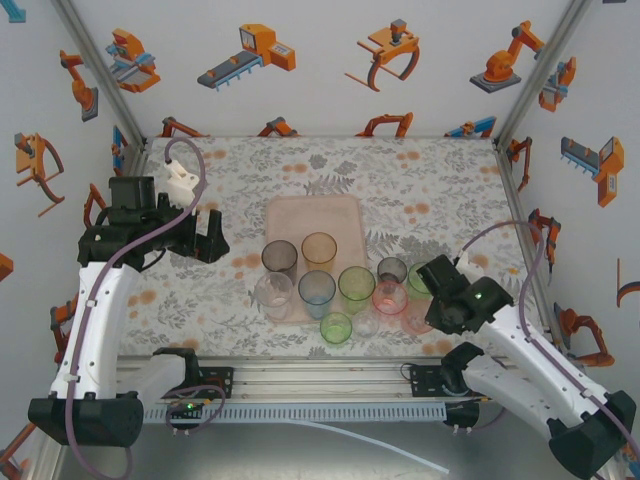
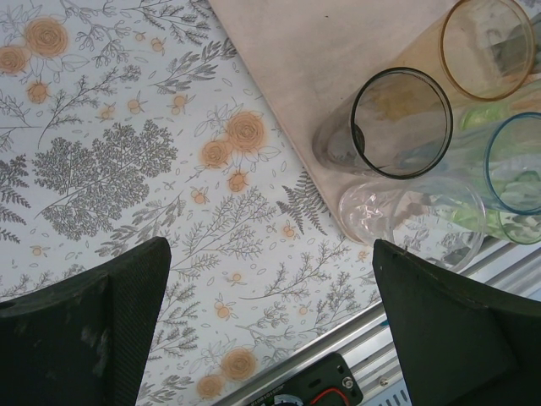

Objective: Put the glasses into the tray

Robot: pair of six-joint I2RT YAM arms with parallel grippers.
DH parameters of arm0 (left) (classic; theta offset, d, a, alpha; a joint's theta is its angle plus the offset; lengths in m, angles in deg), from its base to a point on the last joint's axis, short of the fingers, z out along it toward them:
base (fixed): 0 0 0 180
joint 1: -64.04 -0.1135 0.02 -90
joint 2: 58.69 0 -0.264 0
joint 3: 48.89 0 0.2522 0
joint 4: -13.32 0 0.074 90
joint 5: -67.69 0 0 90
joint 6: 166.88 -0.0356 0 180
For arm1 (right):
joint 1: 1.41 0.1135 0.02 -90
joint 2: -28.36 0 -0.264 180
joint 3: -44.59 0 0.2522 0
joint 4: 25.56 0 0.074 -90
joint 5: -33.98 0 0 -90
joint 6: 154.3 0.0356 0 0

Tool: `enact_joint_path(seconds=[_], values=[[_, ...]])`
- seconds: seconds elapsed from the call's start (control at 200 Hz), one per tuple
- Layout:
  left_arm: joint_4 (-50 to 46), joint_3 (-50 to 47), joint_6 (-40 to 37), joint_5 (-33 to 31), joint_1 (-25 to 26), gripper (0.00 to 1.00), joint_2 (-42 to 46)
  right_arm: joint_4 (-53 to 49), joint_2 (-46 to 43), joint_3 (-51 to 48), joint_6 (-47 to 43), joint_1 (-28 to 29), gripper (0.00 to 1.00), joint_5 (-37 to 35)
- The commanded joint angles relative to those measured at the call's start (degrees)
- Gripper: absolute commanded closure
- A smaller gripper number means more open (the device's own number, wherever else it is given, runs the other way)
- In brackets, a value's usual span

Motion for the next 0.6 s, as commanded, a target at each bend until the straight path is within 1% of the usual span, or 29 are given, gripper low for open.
enact_joint_path(seconds=[0.0, 0.125, 0.591], values=[[0.2, -0.11, -1.29, 1.35, 0.4, 0.04, 0.91, -1.07, -0.56, -0.29, 1.6, -0.21, 0.94, -0.06], [0.24, -0.15, -1.31, 1.28, 0.5, 0.04, 0.94, -1.76, -0.57, 0.42, 1.53, -0.21, 1.0, -0.43], [0.21, 0.34, -1.51, 1.28, 0.59, 0.04, 1.09, -6.55, -1.75, 4.9, 1.35, -0.21, 1.0, -1.97]])
